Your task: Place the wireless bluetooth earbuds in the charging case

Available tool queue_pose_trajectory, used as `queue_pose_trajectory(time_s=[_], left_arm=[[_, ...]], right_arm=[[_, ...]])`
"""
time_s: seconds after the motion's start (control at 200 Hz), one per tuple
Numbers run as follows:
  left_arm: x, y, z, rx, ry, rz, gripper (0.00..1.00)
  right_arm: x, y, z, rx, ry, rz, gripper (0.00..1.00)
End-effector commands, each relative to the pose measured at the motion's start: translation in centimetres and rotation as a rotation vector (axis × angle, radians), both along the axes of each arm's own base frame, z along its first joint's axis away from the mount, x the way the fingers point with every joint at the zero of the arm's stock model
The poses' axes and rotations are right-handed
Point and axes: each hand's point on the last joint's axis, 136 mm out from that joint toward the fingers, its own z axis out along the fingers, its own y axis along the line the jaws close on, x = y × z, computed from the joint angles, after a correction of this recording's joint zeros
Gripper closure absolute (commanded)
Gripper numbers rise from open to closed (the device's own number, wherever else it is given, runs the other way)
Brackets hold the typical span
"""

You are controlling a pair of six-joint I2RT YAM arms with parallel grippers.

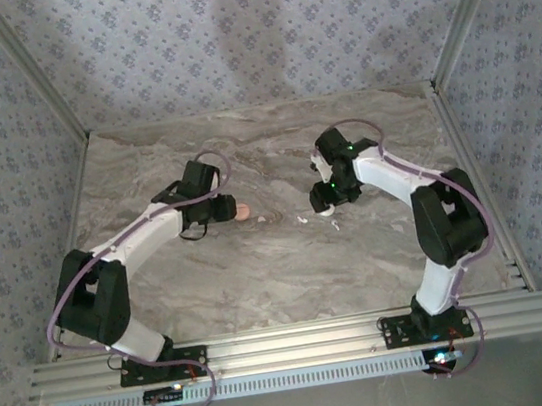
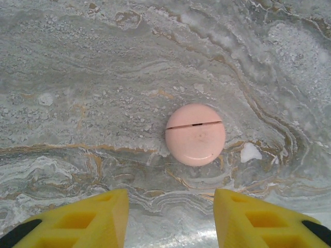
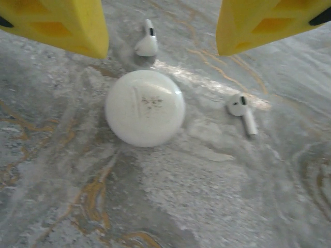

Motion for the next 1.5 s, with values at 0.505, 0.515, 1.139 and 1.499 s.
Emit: queue_pose_trajectory(time_s=[0.505, 0.515, 1.139, 1.499], left_arm=[[0.7, -0.4, 0.5, -0.023, -0.084, 0.007, 0.55], [0.7, -0.4, 0.5, -0.023, -0.085, 0.007, 0.55], [0.8, -0.8, 0.4, -0.029, -0.083, -0.007, 0.55], [0.8, -1.1, 0.7, -0.034, -0.079, -0.026, 0.55]], right_arm=[[1.3, 0.2, -2.5, -0.121, 0.102, 0.042, 0.34], [1.4, 0.2, -2.6, -0.119, 0.104, 0.042, 0.34], [0.9, 0.3, -4.9, -0.164, 0.165, 0.063, 0.38], [1.0, 0.2, -4.3, -0.184, 0.121, 0.066, 0.47]])
